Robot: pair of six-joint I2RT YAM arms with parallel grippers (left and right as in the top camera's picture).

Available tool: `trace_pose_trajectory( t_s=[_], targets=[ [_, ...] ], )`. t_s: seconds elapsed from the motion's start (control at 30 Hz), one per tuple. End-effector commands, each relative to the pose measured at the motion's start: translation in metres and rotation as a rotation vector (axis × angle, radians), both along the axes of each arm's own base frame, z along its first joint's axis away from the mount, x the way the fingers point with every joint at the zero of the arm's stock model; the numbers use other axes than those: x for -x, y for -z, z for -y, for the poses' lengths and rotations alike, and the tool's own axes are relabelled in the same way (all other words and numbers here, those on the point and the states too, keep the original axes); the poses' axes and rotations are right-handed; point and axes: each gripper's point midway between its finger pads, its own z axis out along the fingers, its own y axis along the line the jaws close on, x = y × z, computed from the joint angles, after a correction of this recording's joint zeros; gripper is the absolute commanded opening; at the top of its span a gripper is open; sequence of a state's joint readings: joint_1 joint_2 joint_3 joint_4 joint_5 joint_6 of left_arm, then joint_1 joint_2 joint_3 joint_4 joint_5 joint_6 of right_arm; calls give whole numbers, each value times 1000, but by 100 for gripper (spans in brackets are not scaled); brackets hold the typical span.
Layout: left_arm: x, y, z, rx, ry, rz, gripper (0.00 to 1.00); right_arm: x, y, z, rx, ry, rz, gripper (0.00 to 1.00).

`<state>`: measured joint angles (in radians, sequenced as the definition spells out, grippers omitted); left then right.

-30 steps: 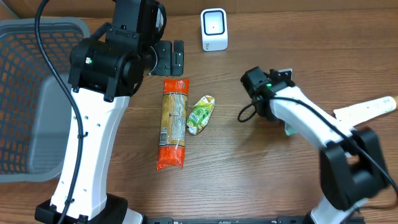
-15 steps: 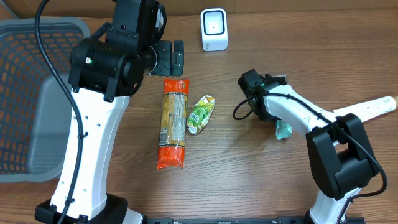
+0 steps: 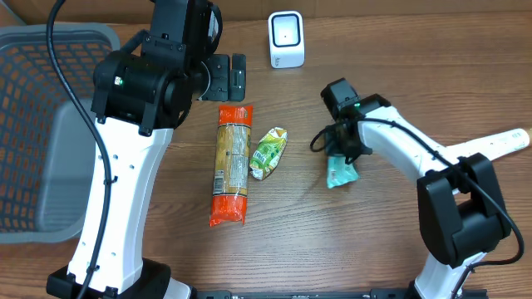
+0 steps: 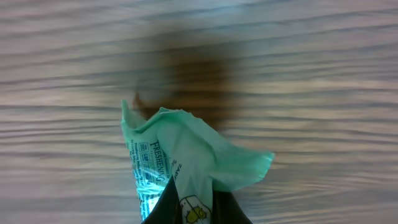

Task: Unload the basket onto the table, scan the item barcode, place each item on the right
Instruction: 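Lift the wipes pack with the right gripper toward the scanner, then hold the wipes pack in front of the scanner with the right gripper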

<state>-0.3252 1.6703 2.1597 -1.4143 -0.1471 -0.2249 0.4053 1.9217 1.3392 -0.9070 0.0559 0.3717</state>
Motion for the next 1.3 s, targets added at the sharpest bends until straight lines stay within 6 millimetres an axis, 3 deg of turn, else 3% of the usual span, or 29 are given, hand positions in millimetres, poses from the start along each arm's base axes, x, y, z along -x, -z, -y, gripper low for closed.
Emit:
trace_pose_trajectory(
  t_s=[0.0,0.1,0.2,0.33,0.53,0.63,0.7,0.8,0.97,1.13,1.27],
  targets=[
    [-2,0,-3,-19,4,3,100,-29,-56,-27,-244,-13,88,4],
    [-2,0,-3,-19,4,3,100,-39,-93,-45,-377,-152,150,4],
    [-2,0,-3,-19,4,3,99,-59,-119,-42,-346,-165,244,4],
    [-2,0,-3,-19,4,3,100,-95,-169,-29,-216,-130,433,4],
    [-2,0,-3,-19,4,3,100,-151,-277,12,150,36,877,4],
    [-2,0,-3,-19,4,3,100,-172,-319,11,269,28,1073,4],
    [-2,0,-3,-19,4,3,99,-186,-330,0,307,-40,1150,4],
    [-2,0,-3,-19,4,3,99,-210,-332,-13,381,-120,1234,4],
    [-2,0,-3,-19,4,3,100,-249,-305,-44,460,-281,1330,4],
    [-2,0,-3,-19,4,3,100,-266,-267,-87,463,-553,1354,4],
    [-2,0,-3,-19,4,3,99,-275,-248,-103,419,-591,1399,4]
  ],
)
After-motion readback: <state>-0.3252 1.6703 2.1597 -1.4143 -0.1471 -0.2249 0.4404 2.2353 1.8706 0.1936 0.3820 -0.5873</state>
